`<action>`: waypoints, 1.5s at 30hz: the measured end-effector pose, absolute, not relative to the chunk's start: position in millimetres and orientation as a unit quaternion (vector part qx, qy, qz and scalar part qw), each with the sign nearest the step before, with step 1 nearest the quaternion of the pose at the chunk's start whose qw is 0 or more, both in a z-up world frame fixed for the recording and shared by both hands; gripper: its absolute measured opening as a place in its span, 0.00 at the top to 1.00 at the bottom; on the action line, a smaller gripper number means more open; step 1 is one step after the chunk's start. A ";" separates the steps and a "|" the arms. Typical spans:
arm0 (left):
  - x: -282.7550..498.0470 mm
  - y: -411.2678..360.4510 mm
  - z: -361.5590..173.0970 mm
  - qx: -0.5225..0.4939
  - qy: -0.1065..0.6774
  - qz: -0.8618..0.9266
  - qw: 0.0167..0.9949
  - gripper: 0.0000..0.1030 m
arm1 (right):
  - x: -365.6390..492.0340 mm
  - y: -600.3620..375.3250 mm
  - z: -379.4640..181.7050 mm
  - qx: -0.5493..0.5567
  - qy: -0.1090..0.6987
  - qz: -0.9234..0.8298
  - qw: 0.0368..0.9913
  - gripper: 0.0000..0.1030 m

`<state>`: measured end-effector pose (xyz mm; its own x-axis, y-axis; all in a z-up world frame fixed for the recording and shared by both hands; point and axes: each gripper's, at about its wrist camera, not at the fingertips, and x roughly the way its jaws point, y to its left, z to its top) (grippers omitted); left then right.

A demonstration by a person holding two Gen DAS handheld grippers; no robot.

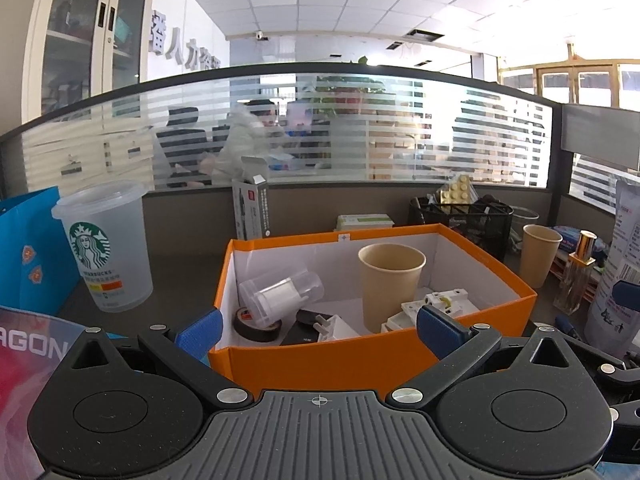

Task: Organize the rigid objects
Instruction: 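Withdraw both tools up and away from the orange box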

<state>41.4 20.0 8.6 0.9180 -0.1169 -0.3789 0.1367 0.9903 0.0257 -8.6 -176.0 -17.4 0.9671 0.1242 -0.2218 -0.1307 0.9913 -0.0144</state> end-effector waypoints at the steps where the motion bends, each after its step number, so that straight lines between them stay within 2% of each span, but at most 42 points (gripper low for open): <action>1: 41.2 19.8 8.6 0.026 0.192 -0.065 0.979 0.00 | -8.8 -175.8 -17.4 -0.014 0.112 0.065 0.992 0.00; 29: 38.9 21.0 10.9 0.020 0.195 -0.071 0.978 0.00 | -8.9 -173.5 -20.9 -0.015 0.122 0.067 0.990 0.00; 45: 32.9 94.8 5.2 -0.057 0.185 -0.007 0.981 0.00 | -3.4 -118.2 -8.9 -0.049 0.122 0.119 0.984 0.00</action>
<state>32.9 94.8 5.2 0.9312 -0.0349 -0.3629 -0.0072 0.9935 -0.1140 -3.4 -118.2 -8.9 0.9418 0.2228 -0.2519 -0.2466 0.9668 -0.0668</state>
